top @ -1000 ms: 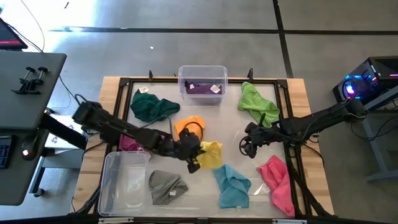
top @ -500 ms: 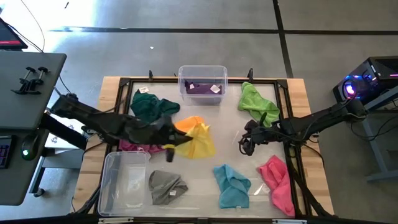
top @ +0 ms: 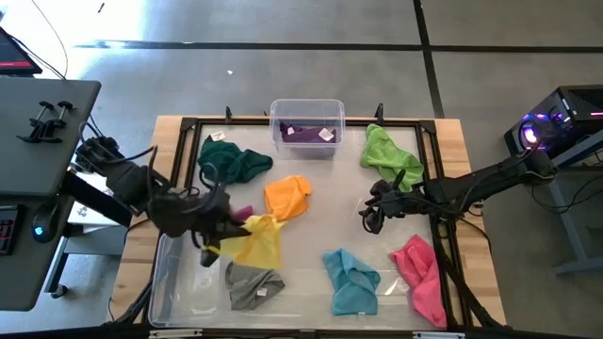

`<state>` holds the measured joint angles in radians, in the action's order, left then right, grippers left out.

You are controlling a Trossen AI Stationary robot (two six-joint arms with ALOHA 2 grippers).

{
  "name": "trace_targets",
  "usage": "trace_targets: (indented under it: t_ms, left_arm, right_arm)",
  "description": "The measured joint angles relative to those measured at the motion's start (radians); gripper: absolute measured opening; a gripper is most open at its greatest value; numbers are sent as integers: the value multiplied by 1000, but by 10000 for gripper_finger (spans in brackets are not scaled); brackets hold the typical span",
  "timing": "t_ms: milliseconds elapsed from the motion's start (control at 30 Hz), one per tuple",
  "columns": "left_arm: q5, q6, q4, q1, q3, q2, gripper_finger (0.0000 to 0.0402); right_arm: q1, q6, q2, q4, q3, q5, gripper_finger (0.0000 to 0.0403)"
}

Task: Sort towels by color in basket
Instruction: Put the yellow microfiber towel into the bottom transparent bin

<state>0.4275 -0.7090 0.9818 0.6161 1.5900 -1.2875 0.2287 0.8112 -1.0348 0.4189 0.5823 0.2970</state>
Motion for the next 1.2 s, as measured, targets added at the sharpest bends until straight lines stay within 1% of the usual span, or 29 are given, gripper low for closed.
trace_targets:
  t_ms: [133,267,400,500,633,833,933,1067,1200]
  left_arm:
    - [-6,-161,153,55,4,0,0]
    - [-86,-356,320,117,4,-8,0]
    - [-199,-535,476,189,4,-34,0]
    - [-235,-625,529,250,-12,-56,0]
    - [-235,-682,499,323,-78,-71,0]
    - [-236,-847,418,401,-227,-74,4]
    - [-236,-879,343,420,-293,-74,6]
    - [-238,-886,243,422,-372,-74,6]
    - [-239,-896,193,421,-436,-74,7]
  right_arm:
    - [0,2,0,0,0,0,204]
    - [0,3,0,0,0,0,204]
    - [0,3,0,1,0,7,204]
    - [0,3,0,0,0,23,204]
    - [0,3,0,0,0,49,204]
    - [0,2,0,1,0,52,204]
    - [0,2,0,1,0,52,204]
    - [0,2,0,0,0,52,204]
    - [0,1,0,0,0,52,204]
